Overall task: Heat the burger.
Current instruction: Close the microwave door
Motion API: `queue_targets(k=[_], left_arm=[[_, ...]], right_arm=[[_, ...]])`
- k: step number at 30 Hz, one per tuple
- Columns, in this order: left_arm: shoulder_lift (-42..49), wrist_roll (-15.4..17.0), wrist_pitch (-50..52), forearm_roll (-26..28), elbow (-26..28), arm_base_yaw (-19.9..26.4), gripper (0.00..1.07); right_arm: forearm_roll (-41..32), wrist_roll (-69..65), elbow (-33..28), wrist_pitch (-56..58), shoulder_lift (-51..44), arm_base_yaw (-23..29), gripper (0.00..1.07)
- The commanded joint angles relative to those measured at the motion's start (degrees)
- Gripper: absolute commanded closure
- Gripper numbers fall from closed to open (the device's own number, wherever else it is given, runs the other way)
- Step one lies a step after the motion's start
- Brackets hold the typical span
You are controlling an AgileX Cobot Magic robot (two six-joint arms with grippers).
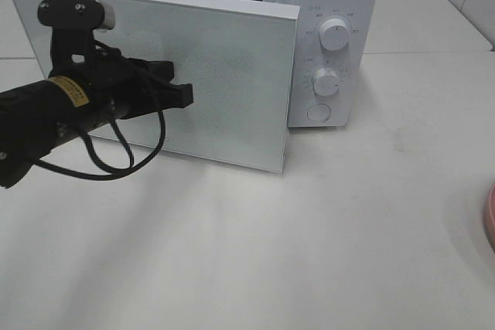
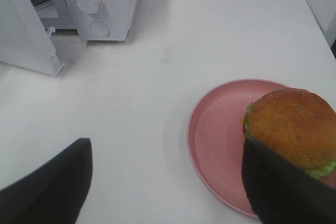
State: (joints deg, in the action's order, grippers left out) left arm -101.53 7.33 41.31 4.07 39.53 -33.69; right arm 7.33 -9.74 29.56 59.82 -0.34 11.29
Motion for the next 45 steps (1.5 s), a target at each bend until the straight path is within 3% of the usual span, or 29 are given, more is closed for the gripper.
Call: queue_targets(k=[1,25,29,31,32,34,45], left_arm=[[-2.12,-0.17,-3.72,1.32,5.04,-1.32,1.07],[-12.49,-0.29,-15.81,3.67,26.87,-2.98,1.07],[-13.75,-4.13,-16.04,6.25,29.45,-2.98,1.07],[-14.38,-8.65,-17.48,10.43,31.34,-2.81,1.07],[-14.38,-8.65,-17.48,10.43,31.34,-2.81,1.07],[-14.55,-12.03,-18.45,14.21,31.86,-2.81,1.07],[-11.92,-12.95,-29.79,14.04,31.51,-4.01,1.07]], right_arm=[[0.11,0.69,-0.17,-0.29,-1.43,-0.29,0.32],[0.11,0.69,-0.17,-0.29,-1.43,-0.29,0.32],[0.17,0.69,-0.17,-0.29,-1.43,-0.29,0.32],[0.17,0.69,-0.17,-0.29,-1.43,-0.29,0.32],[0.17,0.69,-0.17,-0.29,-1.43,-0.29,0.32],[0.17,0.69,-0.17,-0.29,-1.43,-0.29,0.32],[0.17,0.69,-0.17,-0.29,-1.43,-0.29,0.32]])
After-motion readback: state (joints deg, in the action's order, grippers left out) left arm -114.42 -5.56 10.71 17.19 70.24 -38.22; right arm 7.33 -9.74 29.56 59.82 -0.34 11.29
